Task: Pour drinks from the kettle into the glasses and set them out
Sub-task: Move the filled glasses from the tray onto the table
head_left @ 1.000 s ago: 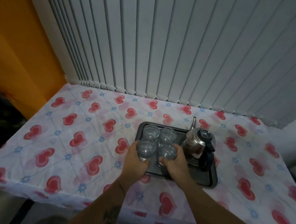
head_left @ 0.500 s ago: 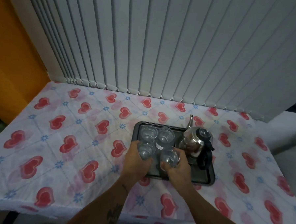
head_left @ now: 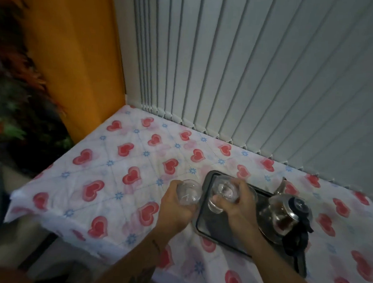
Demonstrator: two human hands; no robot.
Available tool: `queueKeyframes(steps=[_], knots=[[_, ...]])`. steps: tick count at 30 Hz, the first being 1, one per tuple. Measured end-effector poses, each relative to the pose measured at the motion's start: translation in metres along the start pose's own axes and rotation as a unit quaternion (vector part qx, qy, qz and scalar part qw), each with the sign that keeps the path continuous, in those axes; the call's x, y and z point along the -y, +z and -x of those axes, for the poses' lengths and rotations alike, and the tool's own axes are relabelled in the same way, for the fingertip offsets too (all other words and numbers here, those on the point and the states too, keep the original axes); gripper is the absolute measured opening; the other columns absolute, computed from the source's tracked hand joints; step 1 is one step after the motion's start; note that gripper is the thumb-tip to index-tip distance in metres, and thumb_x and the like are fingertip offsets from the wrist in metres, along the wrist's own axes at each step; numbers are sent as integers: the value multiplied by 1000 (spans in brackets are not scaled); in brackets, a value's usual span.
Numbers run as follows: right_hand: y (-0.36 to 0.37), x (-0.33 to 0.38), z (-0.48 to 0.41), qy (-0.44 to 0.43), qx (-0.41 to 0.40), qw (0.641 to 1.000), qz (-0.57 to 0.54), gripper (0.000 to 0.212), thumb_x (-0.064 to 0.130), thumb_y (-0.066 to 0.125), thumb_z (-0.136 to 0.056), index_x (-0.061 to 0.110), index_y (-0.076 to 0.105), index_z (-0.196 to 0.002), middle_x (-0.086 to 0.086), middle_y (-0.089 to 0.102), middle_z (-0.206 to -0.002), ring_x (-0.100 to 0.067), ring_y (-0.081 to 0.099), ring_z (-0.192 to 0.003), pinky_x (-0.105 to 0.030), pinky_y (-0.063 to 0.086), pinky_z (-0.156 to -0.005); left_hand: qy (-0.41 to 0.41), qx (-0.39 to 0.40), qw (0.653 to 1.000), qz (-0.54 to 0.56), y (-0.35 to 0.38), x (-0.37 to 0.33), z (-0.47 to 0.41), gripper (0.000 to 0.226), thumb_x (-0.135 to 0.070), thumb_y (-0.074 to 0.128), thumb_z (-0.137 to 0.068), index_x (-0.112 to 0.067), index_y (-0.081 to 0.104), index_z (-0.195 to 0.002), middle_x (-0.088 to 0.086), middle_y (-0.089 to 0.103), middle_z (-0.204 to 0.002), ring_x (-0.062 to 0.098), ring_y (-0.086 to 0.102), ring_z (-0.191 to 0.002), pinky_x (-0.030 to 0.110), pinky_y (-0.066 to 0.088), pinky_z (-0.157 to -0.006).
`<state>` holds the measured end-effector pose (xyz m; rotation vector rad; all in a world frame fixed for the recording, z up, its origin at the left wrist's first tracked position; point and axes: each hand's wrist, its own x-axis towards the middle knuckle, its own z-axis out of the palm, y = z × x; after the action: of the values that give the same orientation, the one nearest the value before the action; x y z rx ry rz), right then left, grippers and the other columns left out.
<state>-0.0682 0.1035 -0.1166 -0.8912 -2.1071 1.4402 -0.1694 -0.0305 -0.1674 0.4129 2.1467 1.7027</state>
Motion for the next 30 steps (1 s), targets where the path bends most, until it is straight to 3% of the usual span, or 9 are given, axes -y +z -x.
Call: queueKeyframes(steps=[7,9,13,16,19,24,30], knots=[[60,39,-63,2,84,996,5,56,22,84,-70,23,54,-117,3,66,-108,-18,64,-94,-35,53,-79,-36,-81,995,-34,-55,19,11,52,-16,81,-65,-30,51,-105,-7,64,-98,8,63,-87,7,47,-63],[80,44,-85,12,98,995,15,56,23,83,-72,22,53,-119,1,64,-110,-21,63,-95,-31,51,-73,-34,-99,993,-45,-67,22,14,52,-16,82,-66,-30,51,-105,-10,64,-98,9,64,-87,7,49,-67],[110,44,-124,46,110,993,7,57,21,80,-77,21,50,-126,-2,59,-113,-20,57,-90,-26,43,-64,-69,-125,989,-25,-76,25,11,56,-26,84,-66,-38,49,-108,-15,60,-104,15,63,-95,31,60,-77],[127,38,-151,69,115,991,14,61,20,78,-79,21,48,-131,-4,58,-119,-20,54,-94,-23,38,-60,-85,-128,988,0,-79,23,7,55,-23,83,-67,-37,49,-108,-10,61,-104,16,63,-92,35,62,-66],[142,27,-172,85,119,989,23,66,20,77,-79,22,45,-137,-7,57,-132,-22,52,-102,-29,41,-78,-86,-128,988,1,-81,26,3,54,-15,81,-68,-32,50,-108,-4,62,-102,19,65,-88,32,61,-61],[153,10,-194,90,115,988,49,63,19,75,-79,24,45,-134,-7,57,-134,-28,57,-113,-35,46,-90,-79,-154,985,3,-80,31,-1,55,-10,81,-66,-31,52,-108,-5,64,-99,19,65,-85,19,56,-56],[157,-2,-214,104,107,988,47,64,18,75,-76,25,45,-133,-6,59,-123,-24,55,-99,-28,43,-73,-76,-177,981,-18,-77,45,-3,51,-22,82,-69,-35,50,-107,-11,64,-99,15,66,-89,28,60,-68]])
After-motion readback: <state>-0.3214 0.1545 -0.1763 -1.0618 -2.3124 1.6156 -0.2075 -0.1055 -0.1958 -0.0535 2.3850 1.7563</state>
